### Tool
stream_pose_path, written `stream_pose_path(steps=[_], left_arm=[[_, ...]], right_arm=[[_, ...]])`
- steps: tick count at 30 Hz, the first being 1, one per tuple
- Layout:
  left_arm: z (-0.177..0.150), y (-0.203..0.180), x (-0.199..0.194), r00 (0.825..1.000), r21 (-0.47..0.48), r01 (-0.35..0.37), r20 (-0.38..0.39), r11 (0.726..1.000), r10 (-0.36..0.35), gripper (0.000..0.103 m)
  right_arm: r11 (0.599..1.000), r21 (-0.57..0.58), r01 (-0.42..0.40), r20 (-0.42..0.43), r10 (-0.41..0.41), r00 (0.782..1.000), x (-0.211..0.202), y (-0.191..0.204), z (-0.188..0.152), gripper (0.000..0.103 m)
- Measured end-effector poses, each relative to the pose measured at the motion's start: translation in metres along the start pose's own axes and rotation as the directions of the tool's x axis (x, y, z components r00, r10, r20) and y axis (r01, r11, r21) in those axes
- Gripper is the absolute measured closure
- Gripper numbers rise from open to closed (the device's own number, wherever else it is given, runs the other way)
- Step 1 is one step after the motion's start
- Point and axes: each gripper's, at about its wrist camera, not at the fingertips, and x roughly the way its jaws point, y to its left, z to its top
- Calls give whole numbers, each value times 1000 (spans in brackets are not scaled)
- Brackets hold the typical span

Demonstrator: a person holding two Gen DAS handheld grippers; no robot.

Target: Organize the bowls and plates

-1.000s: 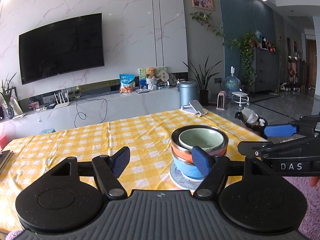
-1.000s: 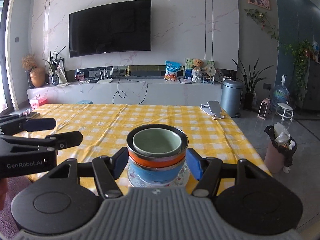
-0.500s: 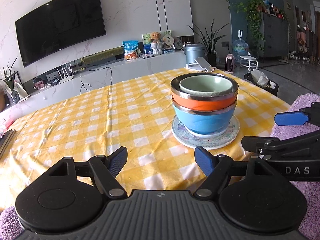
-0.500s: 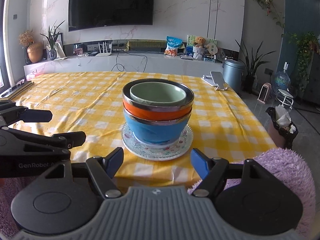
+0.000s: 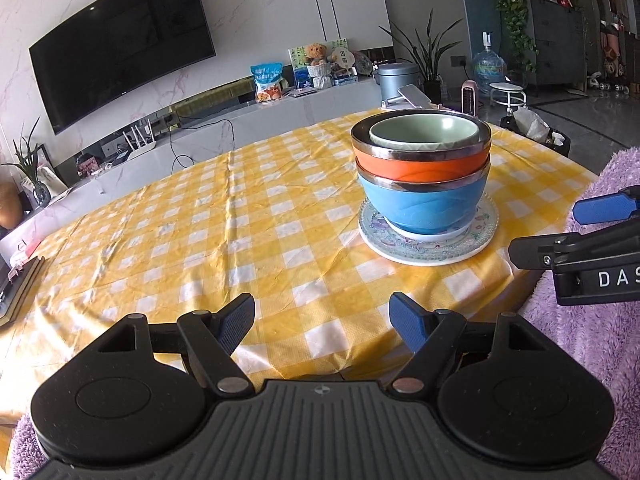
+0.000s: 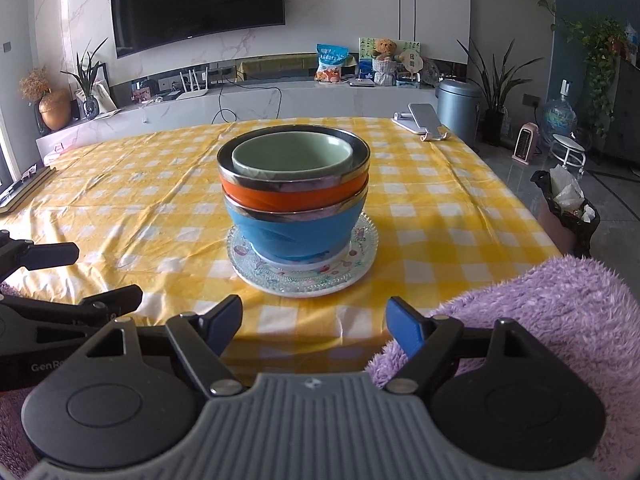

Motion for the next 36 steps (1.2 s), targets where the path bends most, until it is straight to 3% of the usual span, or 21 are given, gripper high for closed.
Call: stream_pose_path(steps=[36], left_arm=[[2, 0, 0, 1000, -1, 3, -8, 1000, -3, 13]], right_arm=[[1000, -7, 3, 6, -3, 1000, 3, 1, 0, 25]])
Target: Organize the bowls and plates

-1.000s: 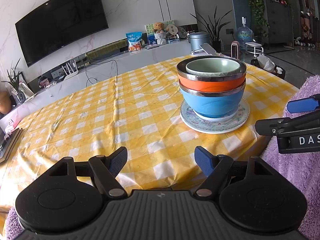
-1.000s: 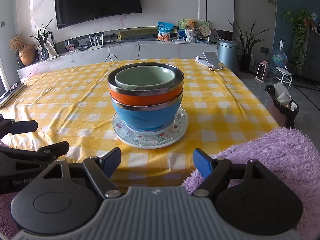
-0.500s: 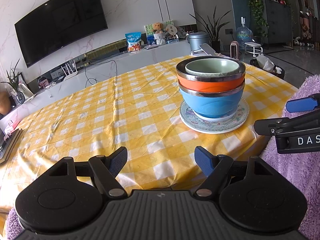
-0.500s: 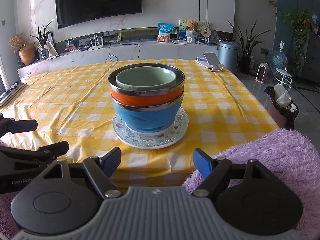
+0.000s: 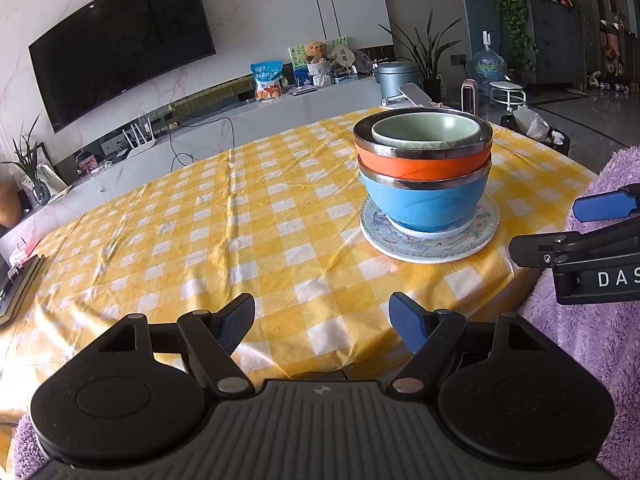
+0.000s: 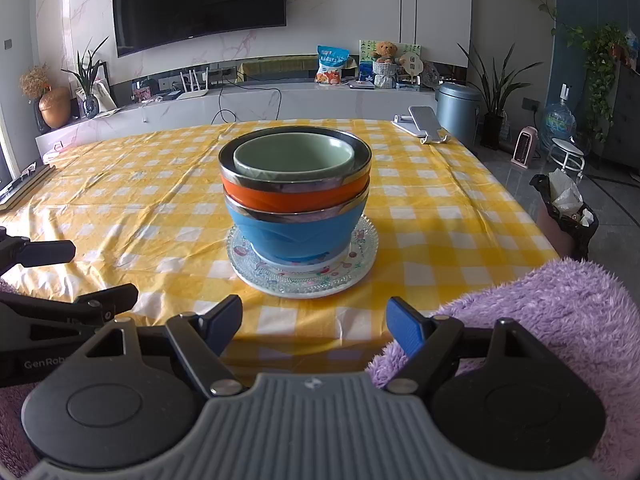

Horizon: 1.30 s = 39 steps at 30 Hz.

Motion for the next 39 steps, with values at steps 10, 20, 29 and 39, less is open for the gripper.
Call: stream_pose_path(steps=[10, 20, 29, 39], left_arm=[[0, 1, 0, 1000, -3, -1, -1, 1000, 1, 13], [0, 2, -2, 1000, 2, -7, 6, 1000, 7, 13], [0, 2, -2, 1000, 5, -6, 9, 1000, 6, 13], [0, 2, -3, 1000, 6, -3, 10, 1000, 3, 13]], right_arm=[[1000, 0, -1, 2, 1, 1000, 1, 0, 0, 25], [1000, 0, -1, 2, 1, 1000, 1, 0, 0, 25], [1000, 1, -2, 3, 2, 1000, 0, 0, 0, 25], [1000, 1, -2, 2, 2, 1000, 1, 0, 0, 25]])
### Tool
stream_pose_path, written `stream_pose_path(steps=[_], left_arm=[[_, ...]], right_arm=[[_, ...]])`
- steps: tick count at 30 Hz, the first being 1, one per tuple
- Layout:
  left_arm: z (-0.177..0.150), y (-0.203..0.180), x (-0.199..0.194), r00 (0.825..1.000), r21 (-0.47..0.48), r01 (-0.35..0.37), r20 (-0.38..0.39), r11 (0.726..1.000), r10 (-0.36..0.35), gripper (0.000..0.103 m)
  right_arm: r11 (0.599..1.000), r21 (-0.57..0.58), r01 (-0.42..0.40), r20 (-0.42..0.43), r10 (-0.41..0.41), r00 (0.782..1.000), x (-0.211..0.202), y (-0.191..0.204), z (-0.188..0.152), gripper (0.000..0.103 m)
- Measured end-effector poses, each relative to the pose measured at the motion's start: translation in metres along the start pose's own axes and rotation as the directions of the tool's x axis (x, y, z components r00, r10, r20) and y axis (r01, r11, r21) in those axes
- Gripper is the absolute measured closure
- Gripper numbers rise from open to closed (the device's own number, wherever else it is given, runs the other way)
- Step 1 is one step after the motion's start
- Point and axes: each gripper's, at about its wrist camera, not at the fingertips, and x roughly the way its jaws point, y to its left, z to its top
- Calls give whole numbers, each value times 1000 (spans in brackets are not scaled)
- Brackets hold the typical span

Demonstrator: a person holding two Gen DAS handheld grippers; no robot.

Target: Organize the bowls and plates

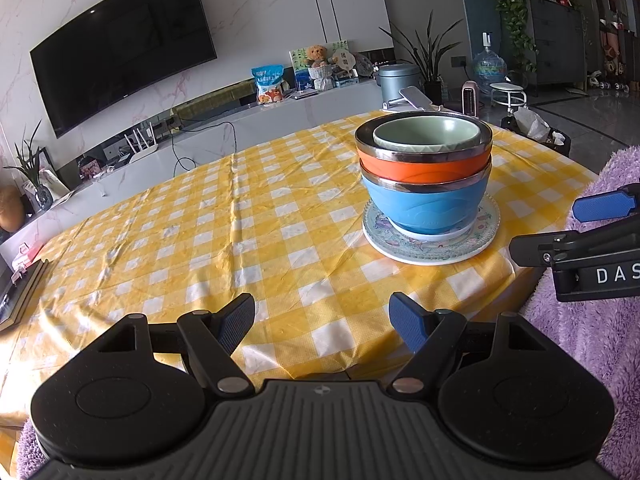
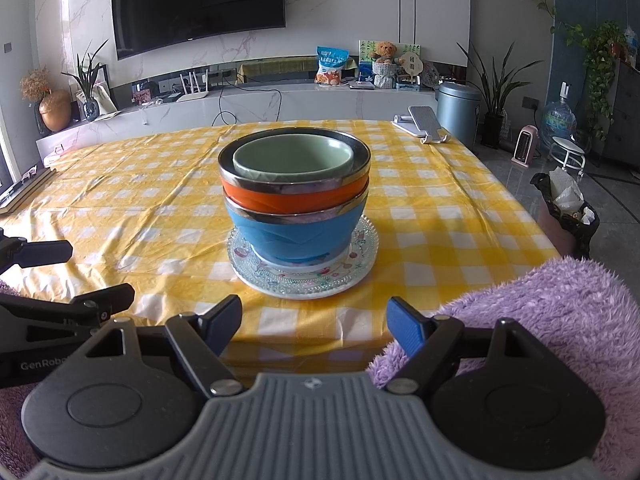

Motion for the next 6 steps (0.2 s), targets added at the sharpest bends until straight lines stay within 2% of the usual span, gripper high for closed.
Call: stream_pose_path(steps=[6], left_arm=[[1, 1, -2, 1000, 1, 6, 6, 1000, -6, 13]], right_arm=[[1000, 0, 0, 0, 0, 1000, 0, 0, 0, 24]])
